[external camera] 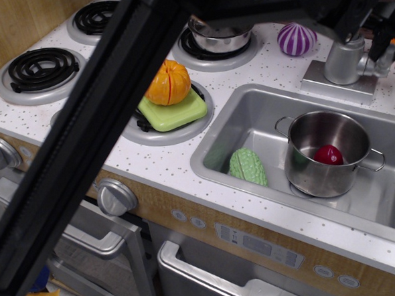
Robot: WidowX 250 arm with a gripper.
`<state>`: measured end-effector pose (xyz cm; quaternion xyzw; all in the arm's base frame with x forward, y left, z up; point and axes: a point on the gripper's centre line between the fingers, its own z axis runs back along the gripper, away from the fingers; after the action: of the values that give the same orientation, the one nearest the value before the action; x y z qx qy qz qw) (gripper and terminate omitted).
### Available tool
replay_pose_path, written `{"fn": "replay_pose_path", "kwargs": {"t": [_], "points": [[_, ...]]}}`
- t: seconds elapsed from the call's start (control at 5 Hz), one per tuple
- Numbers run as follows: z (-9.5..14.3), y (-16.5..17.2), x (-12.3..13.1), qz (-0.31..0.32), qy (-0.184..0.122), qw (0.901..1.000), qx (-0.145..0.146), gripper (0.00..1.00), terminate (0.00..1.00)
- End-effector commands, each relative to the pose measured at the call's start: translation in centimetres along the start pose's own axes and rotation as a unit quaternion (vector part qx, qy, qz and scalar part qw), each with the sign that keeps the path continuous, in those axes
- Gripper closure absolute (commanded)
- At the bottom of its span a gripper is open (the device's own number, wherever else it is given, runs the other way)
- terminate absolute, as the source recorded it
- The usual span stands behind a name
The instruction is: Turn lever vertical to front
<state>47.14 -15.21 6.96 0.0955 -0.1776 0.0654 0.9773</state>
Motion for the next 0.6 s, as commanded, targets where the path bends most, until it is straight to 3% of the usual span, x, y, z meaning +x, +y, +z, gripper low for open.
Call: {"fn": "replay_pose_path", "kwargs": {"t": [0.0,0.4], "points": [[2.8,1.0,0.7,0.016,-0.007,0.9992,-0.035,0.00,0.00],[1.2,0.4,0.3,0.018,-0.005,0.9986,-0.049,0.00,0.00]]}}
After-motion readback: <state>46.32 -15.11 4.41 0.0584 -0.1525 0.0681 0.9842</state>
